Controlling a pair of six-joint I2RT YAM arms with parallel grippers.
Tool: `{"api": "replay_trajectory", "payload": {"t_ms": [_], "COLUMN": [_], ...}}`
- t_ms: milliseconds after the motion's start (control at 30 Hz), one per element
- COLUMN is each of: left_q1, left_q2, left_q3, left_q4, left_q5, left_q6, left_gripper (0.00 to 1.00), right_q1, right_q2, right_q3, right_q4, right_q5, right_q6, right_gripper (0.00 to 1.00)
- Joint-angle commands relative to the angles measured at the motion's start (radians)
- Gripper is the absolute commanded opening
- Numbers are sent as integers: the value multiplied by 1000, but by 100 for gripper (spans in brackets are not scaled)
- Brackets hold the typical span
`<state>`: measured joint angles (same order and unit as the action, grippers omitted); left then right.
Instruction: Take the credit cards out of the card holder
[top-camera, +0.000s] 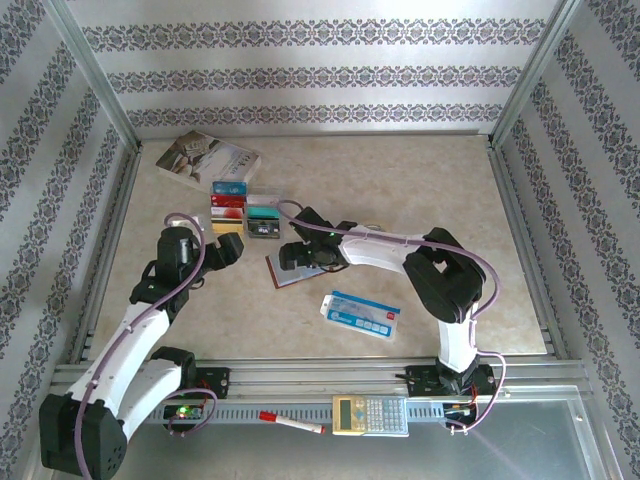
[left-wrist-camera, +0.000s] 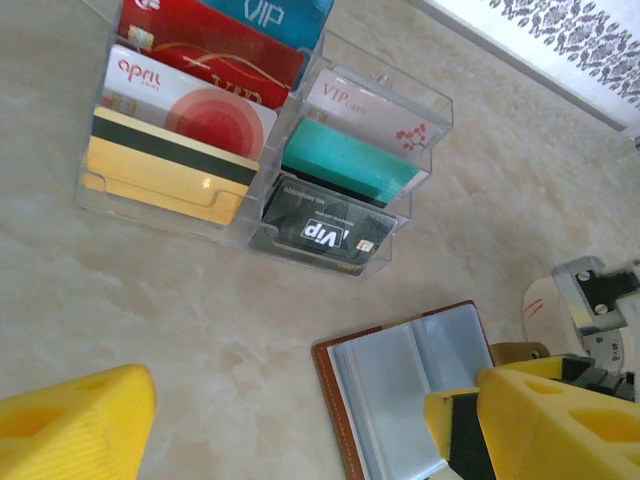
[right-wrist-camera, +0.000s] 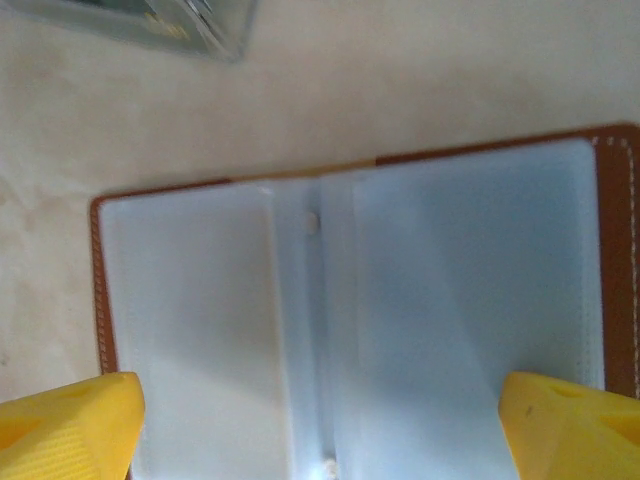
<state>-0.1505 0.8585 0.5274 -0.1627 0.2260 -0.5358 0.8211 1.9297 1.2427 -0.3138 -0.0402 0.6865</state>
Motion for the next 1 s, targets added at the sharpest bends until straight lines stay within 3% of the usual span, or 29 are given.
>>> {"api": "replay_trajectory", "payload": {"t_ms": [0, 200, 467, 733, 967], "left_q1": [-1, -1, -1, -1, -10], "left_q2": [22, 55, 60, 130, 216], "left_q3": [-8, -10, -15, 4, 19], "left_q4": [53, 82, 84, 77, 102], "left_q5": [39, 59, 69, 149, 259], "left_q6": [-21, -36, -72, -91, -134], "left_gripper": [84, 84, 84, 87, 77], "right_q1": [19, 64, 68, 64, 36], "right_q2": [-7, -46, 35, 76, 47], "right_q3": [-54, -43, 59, 55, -17], "right_q4": [7, -78, -236, -267, -183], "right_q5": [19, 99, 180, 196, 123], "right_q6": [113, 81, -35, -46, -36], "right_gripper": [91, 94, 96, 89, 79]}}
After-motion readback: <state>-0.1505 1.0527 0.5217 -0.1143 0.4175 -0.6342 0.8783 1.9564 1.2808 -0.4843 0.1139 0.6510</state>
